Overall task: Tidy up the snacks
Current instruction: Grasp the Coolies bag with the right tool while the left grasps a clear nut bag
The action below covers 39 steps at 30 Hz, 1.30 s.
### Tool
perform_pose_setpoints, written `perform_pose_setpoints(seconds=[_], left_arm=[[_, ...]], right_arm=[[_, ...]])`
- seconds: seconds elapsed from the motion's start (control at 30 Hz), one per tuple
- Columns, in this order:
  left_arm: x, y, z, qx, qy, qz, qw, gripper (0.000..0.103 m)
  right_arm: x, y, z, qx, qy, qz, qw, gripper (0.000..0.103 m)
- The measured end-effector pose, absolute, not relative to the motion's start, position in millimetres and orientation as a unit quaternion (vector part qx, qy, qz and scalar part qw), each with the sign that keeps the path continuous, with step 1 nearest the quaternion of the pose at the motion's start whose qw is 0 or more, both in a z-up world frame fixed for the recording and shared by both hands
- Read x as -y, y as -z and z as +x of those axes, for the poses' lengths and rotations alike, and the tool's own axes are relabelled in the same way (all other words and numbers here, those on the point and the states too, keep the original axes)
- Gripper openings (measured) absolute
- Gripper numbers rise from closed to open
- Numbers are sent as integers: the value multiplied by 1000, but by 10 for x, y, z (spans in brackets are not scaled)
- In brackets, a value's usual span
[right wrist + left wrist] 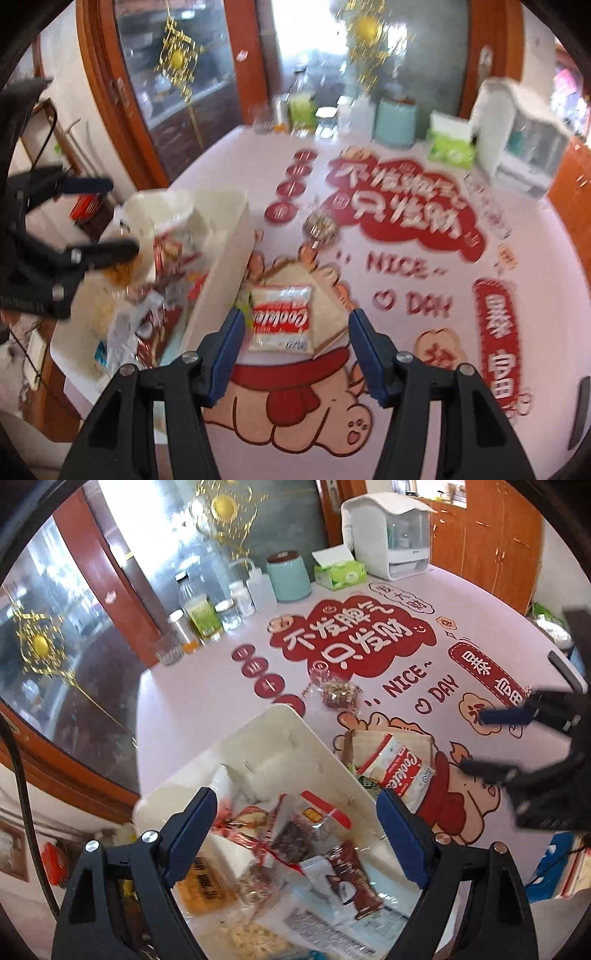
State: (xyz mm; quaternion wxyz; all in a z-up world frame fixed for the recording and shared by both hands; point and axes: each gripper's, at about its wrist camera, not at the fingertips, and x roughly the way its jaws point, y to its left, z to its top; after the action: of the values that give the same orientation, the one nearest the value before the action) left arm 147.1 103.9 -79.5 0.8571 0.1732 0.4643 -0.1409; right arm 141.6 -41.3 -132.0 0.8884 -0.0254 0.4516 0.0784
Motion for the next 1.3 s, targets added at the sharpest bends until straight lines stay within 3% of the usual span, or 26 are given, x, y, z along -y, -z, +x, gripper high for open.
perform_pose_setpoints(seconds=[0.5,0.67,1.0,1.3], left_arm=[[-960,1017,1691,-503,131,146,842,87],[-871,985,1894,-502,137,156,839,87],[-405,1083,2531,-520,177,152,822,87],[63,1522,3197,-580,151,126,791,87]], right_arm=[[194,2319,2037,-546,-119,-34,829,59],[318,2294,2044,-535,-121,-37,835,46],[1165,2198,2206,-539,-42,-7,841,46],[1760,1994,2255,-514,-12,57,856,46]])
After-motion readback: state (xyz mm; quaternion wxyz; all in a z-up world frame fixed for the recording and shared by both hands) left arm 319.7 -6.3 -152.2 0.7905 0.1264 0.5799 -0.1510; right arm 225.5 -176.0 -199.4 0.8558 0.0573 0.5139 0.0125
